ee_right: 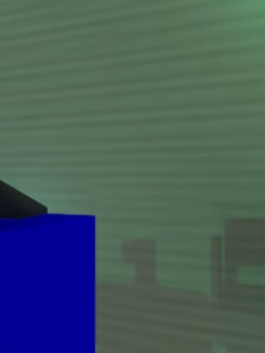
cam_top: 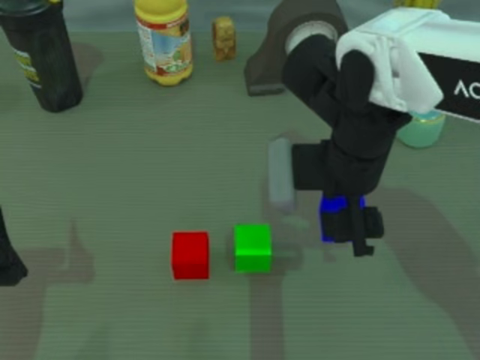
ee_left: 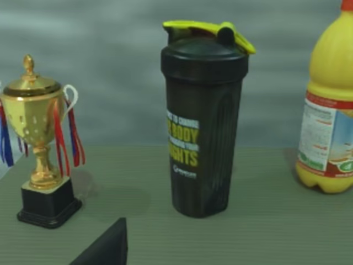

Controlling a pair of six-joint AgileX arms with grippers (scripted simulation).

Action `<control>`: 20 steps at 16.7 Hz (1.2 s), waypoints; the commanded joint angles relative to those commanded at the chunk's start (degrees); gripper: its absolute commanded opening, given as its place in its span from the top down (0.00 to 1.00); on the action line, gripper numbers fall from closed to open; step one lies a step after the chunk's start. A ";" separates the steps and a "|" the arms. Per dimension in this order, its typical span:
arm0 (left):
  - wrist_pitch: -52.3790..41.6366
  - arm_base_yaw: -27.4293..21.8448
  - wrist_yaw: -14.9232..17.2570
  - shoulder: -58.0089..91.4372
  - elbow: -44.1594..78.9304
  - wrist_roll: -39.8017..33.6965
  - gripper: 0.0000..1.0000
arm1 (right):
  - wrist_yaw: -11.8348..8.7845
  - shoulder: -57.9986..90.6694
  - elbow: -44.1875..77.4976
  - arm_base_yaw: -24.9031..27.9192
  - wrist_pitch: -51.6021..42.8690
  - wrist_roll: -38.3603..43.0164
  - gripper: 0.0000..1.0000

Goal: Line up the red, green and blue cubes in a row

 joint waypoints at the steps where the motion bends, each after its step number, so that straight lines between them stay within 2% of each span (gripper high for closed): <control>1: 0.00 0.00 0.00 0.00 0.00 0.00 0.00 | 0.01 0.37 -0.97 0.06 1.33 -0.03 1.00; 7: 0.00 0.00 0.00 0.00 0.00 0.00 0.00 | 0.03 3.85 -8.74 0.18 12.80 -0.01 1.00; 12: 0.00 0.00 0.00 0.00 0.00 0.00 0.00 | 0.03 4.14 -9.37 0.22 13.54 -0.04 1.00; 20: 0.00 0.00 0.00 0.00 0.00 0.00 0.00 | 0.03 4.14 -9.37 0.22 13.54 -0.04 0.40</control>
